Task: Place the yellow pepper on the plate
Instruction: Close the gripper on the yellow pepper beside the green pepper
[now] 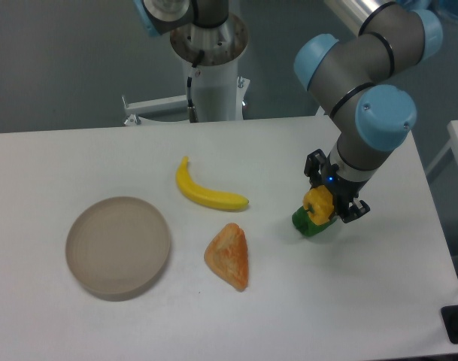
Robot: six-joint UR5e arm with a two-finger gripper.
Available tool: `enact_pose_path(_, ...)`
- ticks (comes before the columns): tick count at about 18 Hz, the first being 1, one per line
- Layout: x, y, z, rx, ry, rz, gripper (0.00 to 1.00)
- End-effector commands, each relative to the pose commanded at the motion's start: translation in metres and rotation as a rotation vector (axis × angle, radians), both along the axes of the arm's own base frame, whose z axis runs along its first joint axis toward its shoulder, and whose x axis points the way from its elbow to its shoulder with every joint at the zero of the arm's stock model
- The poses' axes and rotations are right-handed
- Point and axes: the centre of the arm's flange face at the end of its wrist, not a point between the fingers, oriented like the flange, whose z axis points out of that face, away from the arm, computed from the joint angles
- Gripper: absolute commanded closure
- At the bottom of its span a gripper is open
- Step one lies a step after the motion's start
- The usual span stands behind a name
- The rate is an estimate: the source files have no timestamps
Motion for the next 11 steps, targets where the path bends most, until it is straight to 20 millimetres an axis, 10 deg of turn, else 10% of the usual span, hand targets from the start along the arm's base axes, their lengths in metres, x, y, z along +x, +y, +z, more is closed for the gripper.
enact_pose_path(7, 0.003, 0.001, -0.007, -0.012, -0.006, -0.002, 0.77)
enact_pose_path(11, 0.053, -0.001, 0.003, -0.007, -0.028, -0.014, 0.77)
